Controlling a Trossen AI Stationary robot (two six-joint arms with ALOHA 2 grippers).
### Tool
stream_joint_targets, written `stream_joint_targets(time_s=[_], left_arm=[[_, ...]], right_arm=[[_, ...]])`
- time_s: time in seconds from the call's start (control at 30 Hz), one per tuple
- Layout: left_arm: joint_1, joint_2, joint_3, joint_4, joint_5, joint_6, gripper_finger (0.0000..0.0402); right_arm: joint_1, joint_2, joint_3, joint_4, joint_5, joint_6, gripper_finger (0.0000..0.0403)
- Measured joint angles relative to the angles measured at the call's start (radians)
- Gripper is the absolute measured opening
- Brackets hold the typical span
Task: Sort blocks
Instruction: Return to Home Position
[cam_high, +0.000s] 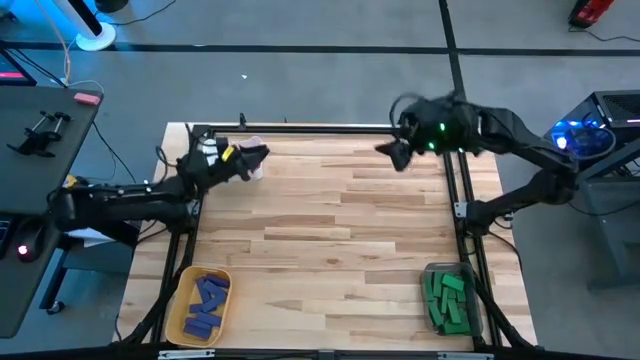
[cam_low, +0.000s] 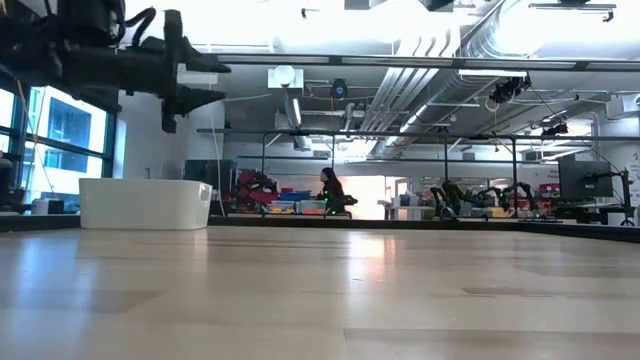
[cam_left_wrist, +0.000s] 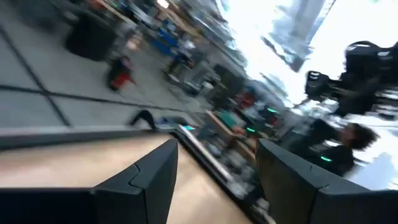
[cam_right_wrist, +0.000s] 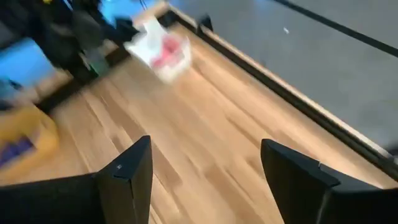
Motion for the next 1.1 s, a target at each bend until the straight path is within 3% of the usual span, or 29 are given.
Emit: stream_joint_targets(time_s=[0.13,0.27,0.4,0.63,0.77,0.87,0.93,1.1], left_arm=[[-0.127,0.012,-0.026,0.002,-0.03,-0.032,0.0191],[-0.248,0.004,-0.026,0.014,-0.141,0.05,0.0181],[-0.297,-0.024,-0.026,0.009,-0.19,0.098,0.0171],[-0.393,-0.084,-0.026,-0.068,-0.189,0.127,0.0148],[-0.4,-0.168,-0.026,-0.254,-0.169,0.169,0.0087],[-0.411,-0.267,-0.026,-0.399,-0.126,0.169,0.0022],[-0.424,-0.335,-0.026,-0.493,-0.121,0.179,0.0009],[-0.447,-0.496,-0.064,-0.59,-0.138,0.206,0.0004]], right_arm=[[0.125,-0.037,-0.004,-0.194,0.111,0.103,0.0217],[0.268,-0.119,-0.094,-0.22,0.174,0.214,0.0205],[0.39,-0.236,-0.282,-0.063,0.186,0.288,0.0195],[0.476,-0.352,-0.596,0.427,0.173,0.353,0.0179],[0.488,-0.341,-0.638,0.596,0.164,0.291,0.0128],[0.488,-0.326,-0.63,0.636,0.172,0.268,0.0052],[0.487,-0.323,-0.623,0.64,0.201,0.256,0.0014],[0.481,-0.323,-0.623,0.636,0.239,0.311,0.0009]])
